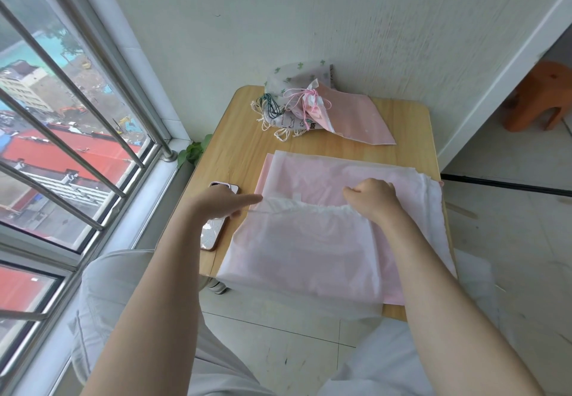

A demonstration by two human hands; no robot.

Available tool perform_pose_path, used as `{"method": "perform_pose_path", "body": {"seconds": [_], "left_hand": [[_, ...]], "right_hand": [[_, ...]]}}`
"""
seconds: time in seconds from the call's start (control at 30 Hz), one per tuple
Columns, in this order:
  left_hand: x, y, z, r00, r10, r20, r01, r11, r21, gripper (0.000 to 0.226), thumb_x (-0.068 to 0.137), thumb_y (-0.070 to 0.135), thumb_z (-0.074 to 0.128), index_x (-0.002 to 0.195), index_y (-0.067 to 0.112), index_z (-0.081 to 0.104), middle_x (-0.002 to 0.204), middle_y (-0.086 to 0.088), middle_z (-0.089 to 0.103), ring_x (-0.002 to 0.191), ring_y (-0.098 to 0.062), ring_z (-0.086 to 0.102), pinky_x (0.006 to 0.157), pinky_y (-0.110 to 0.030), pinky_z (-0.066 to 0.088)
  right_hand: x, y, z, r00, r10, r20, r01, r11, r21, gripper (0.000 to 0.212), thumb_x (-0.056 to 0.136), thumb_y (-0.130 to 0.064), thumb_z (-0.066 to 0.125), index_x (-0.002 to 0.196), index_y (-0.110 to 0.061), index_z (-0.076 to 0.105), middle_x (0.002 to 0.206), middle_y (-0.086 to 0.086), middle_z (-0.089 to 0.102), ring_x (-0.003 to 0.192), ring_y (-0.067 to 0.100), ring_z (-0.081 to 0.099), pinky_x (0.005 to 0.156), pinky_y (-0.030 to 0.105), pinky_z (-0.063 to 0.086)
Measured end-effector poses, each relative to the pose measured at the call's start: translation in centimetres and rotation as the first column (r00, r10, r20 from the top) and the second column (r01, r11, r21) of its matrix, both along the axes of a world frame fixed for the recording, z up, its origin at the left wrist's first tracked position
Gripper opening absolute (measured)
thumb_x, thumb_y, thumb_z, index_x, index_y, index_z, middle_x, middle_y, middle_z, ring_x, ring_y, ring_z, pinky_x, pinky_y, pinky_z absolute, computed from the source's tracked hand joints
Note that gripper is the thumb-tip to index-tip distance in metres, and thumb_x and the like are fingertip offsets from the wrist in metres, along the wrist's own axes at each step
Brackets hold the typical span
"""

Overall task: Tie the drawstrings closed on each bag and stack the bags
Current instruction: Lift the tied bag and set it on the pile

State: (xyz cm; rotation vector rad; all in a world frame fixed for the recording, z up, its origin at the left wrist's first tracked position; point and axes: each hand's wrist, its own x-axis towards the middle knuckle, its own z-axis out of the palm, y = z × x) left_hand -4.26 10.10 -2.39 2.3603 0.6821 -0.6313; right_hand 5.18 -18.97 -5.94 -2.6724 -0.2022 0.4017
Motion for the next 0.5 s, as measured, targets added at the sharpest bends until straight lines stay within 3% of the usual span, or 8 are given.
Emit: {"method": "perform_pose_path", "body": {"seconds": [0.07, 0.17, 0.23, 0.3, 0.4, 0.5], "left_hand": [[0.1, 0.0, 0.0, 0.985, 0.129, 0.113, -0.098, 0.964, -0.249, 0.058, 0.076, 0.059, 0.072, 0.056, 0.018, 0.037, 0.055, 0.001, 0.028, 0.048, -0.015, 0.023, 0.056, -0.031, 0.021], [0.0, -0.5, -0.5, 0.921, 0.315, 0.231, -0.202, 0.890, -0.409, 0.047, 0.082, 0.032, 0.075, 0.058, 0.018, 0.037, 0.046, 0.005, 0.026, 0.041, -0.012, 0.022, 0.045, -0.023, 0.019], [-0.1, -1.1, -1.3, 0.860, 0.444, 0.250, -0.322, 0.854, -0.410, 0.045, 0.083, 0.013, 0.071, 0.056, 0.017, 0.034, 0.041, 0.008, 0.027, 0.037, -0.012, 0.025, 0.038, -0.019, 0.020], [-0.2, -1.5, -2.6, 0.801, 0.543, 0.252, -0.438, 0.819, -0.370, 0.046, 0.079, 0.006, 0.065, 0.055, 0.021, 0.029, 0.049, 0.004, 0.025, 0.047, -0.017, 0.022, 0.045, -0.022, 0.017], [-0.8, -0.8, -3.7, 0.731, 0.627, 0.271, -0.591, 0.779, -0.207, 0.031, 0.079, 0.008, 0.058, 0.059, 0.017, 0.037, 0.059, -0.001, 0.036, 0.058, -0.021, 0.036, 0.053, -0.028, 0.024], [-1.6, 0.2, -4.3, 0.682, 0.657, 0.322, -0.648, 0.746, -0.152, 0.029, 0.084, 0.017, 0.060, 0.061, 0.015, 0.042, 0.063, -0.004, 0.045, 0.064, -0.025, 0.044, 0.057, -0.028, 0.032]], "right_hand": [[-0.1, 0.2, 0.0, 0.997, -0.062, -0.048, 0.067, 0.991, 0.120, 0.037, 0.089, -0.027, 0.044, 0.058, -0.018, 0.024, 0.059, 0.001, 0.029, 0.060, 0.022, 0.031, 0.062, 0.031, 0.027], [-0.3, 0.6, -0.5, 0.992, -0.079, -0.102, 0.103, 0.961, 0.257, 0.036, 0.087, -0.026, 0.048, 0.063, -0.022, 0.021, 0.064, -0.001, 0.023, 0.063, 0.020, 0.025, 0.056, 0.032, 0.019], [-0.5, 1.1, -0.9, 0.979, -0.115, -0.169, 0.176, 0.898, 0.404, 0.043, 0.090, -0.029, 0.056, 0.063, -0.023, 0.023, 0.062, -0.004, 0.023, 0.059, 0.017, 0.024, 0.053, 0.030, 0.019], [-0.6, 1.5, -1.2, 0.961, -0.179, -0.210, 0.259, 0.848, 0.462, 0.043, 0.093, -0.031, 0.059, 0.063, -0.021, 0.029, 0.061, -0.004, 0.031, 0.055, 0.015, 0.029, 0.051, 0.029, 0.023], [0.0, 0.5, -1.7, 0.925, -0.359, -0.121, 0.376, 0.830, 0.412, 0.039, 0.095, -0.031, 0.055, 0.065, -0.016, 0.035, 0.065, -0.001, 0.040, 0.061, 0.019, 0.038, 0.054, 0.031, 0.029], [0.3, -1.0, -1.9, 0.893, -0.446, -0.062, 0.433, 0.811, 0.393, 0.040, 0.097, -0.028, 0.052, 0.064, -0.015, 0.033, 0.064, -0.001, 0.039, 0.062, 0.020, 0.038, 0.053, 0.032, 0.029]]}}
